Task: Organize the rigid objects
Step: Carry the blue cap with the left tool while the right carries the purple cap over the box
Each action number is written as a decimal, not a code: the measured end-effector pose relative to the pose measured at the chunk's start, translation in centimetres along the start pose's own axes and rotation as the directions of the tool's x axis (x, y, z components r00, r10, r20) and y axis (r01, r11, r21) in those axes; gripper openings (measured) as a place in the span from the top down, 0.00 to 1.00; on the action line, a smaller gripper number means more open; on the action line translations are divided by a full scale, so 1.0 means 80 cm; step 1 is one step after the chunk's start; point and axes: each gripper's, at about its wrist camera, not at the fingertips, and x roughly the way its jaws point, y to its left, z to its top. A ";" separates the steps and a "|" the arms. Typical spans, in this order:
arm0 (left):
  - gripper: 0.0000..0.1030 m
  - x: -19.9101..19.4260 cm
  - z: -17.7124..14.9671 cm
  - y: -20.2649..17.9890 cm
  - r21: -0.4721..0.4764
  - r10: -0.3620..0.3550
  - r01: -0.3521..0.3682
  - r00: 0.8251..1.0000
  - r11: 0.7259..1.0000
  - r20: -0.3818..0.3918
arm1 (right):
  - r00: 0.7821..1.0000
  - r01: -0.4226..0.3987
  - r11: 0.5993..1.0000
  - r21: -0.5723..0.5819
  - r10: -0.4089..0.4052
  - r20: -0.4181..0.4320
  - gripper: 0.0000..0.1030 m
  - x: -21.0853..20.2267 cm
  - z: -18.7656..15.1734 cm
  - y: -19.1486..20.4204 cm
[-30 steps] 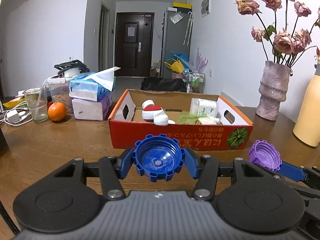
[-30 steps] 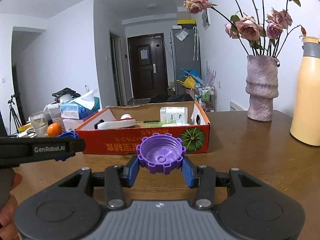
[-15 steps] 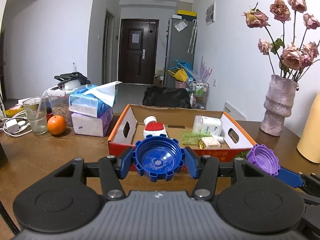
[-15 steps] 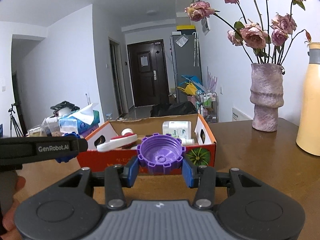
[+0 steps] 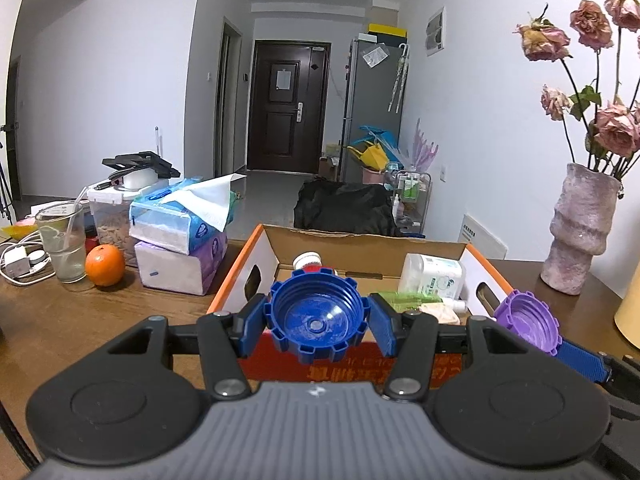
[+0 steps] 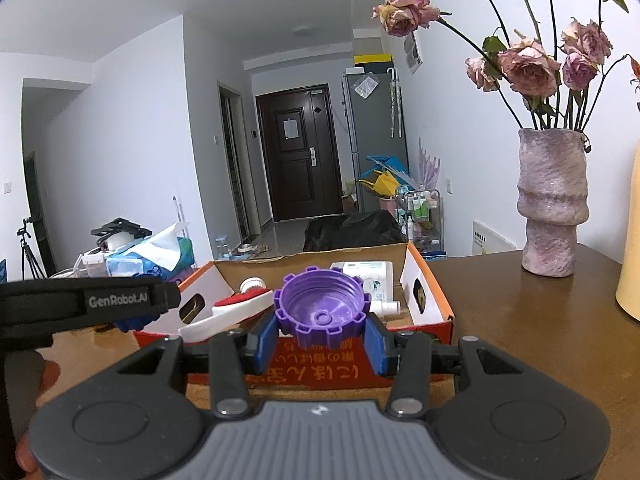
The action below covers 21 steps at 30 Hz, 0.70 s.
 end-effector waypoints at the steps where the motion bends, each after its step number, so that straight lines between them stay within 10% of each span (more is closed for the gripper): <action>1: 0.46 0.004 0.001 -0.001 -0.001 0.002 -0.002 1.000 1.000 0.000 | 1.000 0.000 1.000 -0.001 0.000 0.000 0.56 0.004 0.001 0.000; 21: 0.46 0.057 0.019 -0.001 -0.005 0.008 -0.008 1.000 1.000 -0.005 | 1.000 0.005 1.000 -0.010 -0.005 0.004 0.56 0.079 0.022 -0.006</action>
